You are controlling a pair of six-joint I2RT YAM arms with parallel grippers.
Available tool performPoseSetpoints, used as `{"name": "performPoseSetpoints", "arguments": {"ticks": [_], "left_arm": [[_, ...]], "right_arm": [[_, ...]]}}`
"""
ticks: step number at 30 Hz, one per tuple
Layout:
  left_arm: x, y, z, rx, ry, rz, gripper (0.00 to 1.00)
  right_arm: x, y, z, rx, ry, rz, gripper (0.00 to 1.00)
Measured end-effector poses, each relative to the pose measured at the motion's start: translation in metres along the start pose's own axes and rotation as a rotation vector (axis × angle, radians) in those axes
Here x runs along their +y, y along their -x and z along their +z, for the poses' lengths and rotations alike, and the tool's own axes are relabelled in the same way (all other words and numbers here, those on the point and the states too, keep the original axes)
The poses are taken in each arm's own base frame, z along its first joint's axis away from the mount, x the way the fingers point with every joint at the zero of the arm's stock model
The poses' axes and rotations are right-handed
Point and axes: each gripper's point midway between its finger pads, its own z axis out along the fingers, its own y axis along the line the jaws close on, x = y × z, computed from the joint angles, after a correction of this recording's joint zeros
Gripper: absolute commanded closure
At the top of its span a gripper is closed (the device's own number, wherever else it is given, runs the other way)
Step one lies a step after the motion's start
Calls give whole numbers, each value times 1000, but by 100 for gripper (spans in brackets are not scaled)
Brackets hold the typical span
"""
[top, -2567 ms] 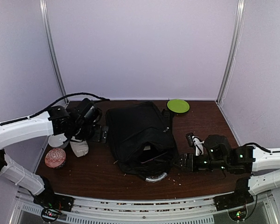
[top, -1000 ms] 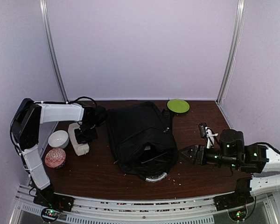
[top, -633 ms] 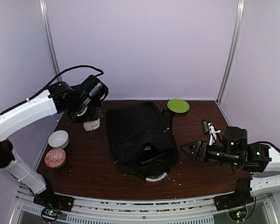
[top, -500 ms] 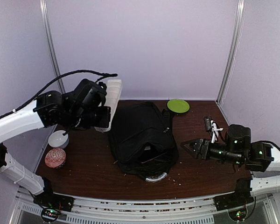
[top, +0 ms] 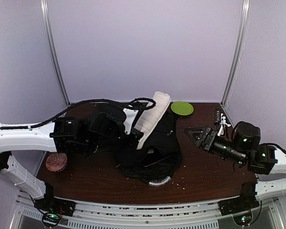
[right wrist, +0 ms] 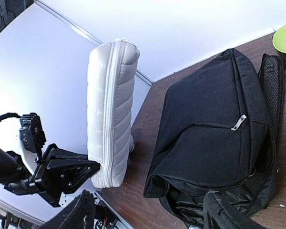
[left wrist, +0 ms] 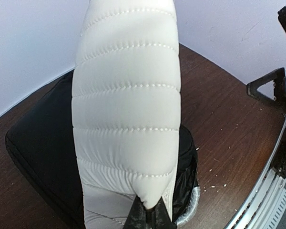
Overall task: Pack the student bag
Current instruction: Pick up the stationery from the center of the board.
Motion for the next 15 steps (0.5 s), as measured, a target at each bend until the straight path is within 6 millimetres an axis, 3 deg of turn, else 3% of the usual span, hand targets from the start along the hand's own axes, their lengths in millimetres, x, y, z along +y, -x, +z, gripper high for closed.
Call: {"name": "performPoseSetpoints", "arguments": {"ticks": [7, 15], "left_arm": [[-14, -1, 13, -13, -26, -19, 100], [-27, 2, 10, -26, -72, -25, 100]], "right_arm": [[6, -2, 31, 0, -24, 58, 28], [19, 2, 48, -22, 11, 116, 42]]}}
